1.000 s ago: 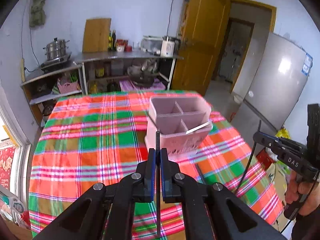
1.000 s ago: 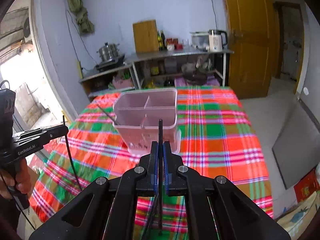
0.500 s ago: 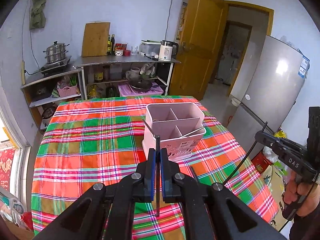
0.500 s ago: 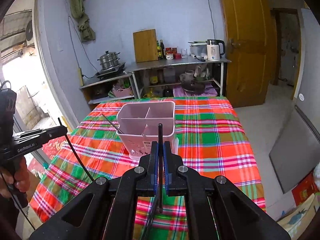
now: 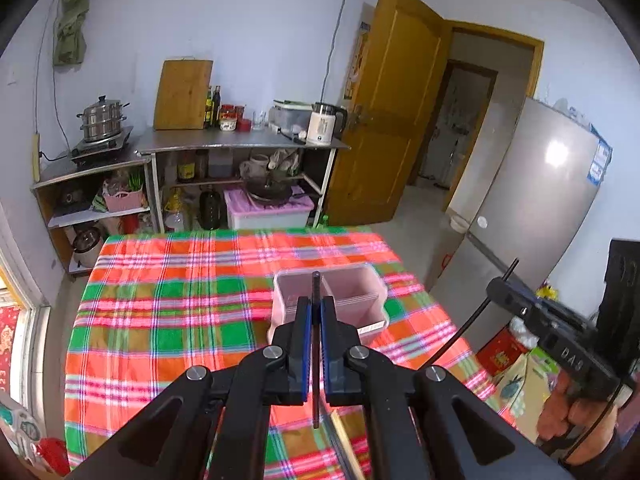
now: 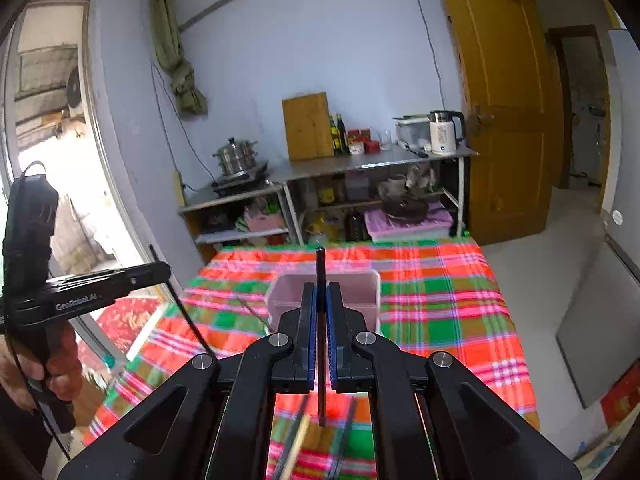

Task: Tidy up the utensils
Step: 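Lift the black chopsticks with both tools and carry them over the basket, then lower the chopsticks into the basket and open both tools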

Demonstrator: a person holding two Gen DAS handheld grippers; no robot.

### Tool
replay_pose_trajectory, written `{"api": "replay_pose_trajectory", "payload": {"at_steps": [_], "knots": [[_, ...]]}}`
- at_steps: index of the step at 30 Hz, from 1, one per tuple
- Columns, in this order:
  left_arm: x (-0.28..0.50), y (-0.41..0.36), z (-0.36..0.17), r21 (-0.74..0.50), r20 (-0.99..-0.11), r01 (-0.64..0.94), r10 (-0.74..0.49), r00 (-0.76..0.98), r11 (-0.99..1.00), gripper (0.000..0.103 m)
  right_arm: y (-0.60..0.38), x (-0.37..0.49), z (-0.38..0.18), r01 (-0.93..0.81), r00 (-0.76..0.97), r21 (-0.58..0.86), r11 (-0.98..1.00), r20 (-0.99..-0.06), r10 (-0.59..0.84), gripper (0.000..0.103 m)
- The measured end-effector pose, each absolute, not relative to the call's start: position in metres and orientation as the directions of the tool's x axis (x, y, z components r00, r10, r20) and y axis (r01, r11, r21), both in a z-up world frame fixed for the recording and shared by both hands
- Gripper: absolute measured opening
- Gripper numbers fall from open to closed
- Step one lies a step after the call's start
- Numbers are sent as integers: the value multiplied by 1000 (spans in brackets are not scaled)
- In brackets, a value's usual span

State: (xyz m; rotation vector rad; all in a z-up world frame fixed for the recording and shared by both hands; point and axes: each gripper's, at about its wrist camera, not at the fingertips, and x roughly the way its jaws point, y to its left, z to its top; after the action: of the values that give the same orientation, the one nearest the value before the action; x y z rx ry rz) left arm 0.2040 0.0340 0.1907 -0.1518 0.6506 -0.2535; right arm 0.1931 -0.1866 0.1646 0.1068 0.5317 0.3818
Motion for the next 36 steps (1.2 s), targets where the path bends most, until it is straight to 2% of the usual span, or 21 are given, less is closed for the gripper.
{"api": "replay_pose_trajectory", "payload": {"at_steps": [8,16,23,36], "knots": [[238,37,234,-235,-504,180,-278,818,955,4,-178,222,197,-328,830,239,914,-389,400,4],[277,41,237,-254,-485,161,-269,832,954,4,-170,250,198,-325,845,256,911,-354,401,4],[299,45,204,-271,-494,144,-266,828,952,4,-165,273,173,-307,840,266,914,-375,392,4],[315,49,138,-282,-573,128,-274,773,951,4,-156,295,110,-291,781,275,916,-485,394,4]]}}
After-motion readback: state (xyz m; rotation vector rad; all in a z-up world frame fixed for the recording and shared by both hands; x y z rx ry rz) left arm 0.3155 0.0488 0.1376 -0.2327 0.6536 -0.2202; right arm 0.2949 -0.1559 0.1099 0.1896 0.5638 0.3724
